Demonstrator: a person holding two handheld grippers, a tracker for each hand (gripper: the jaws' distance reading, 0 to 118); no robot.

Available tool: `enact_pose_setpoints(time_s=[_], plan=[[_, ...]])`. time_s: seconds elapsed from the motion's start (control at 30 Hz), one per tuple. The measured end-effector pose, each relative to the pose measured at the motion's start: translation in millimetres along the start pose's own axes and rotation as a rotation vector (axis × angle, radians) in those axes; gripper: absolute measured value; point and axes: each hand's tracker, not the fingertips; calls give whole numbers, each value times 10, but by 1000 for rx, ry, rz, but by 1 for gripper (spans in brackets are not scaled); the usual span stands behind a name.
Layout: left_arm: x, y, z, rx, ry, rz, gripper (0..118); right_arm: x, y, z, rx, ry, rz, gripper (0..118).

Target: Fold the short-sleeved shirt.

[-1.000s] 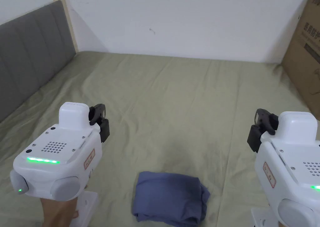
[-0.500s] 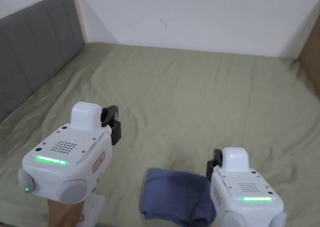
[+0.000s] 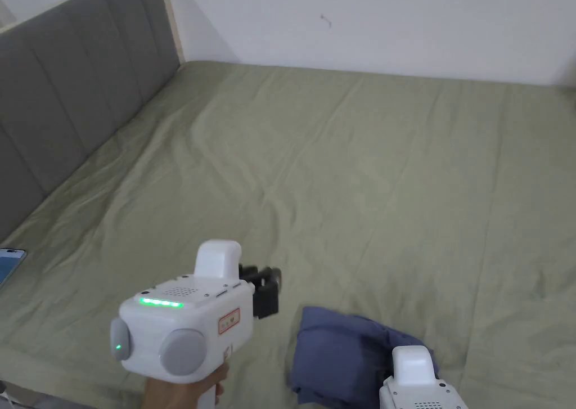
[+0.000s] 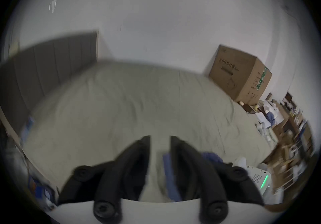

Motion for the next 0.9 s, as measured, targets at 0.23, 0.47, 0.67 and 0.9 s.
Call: enact_pose_setpoints(time_s=[0.23, 0.47, 0.67, 0.9], plan=[[-258, -381, -861, -279, -98, 166, 98, 4, 101, 116, -10, 33, -57, 0], [-166, -544, -1182, -399, -167, 120, 39, 113, 132, 105, -18, 66, -107, 0], [-63, -566, -1179, -389, -180, 119, 16, 318, 232, 70, -71, 131, -157, 0], [-404, -40, -797, -270, -137, 4, 14, 475, 750, 527, 75, 140, -162, 0]])
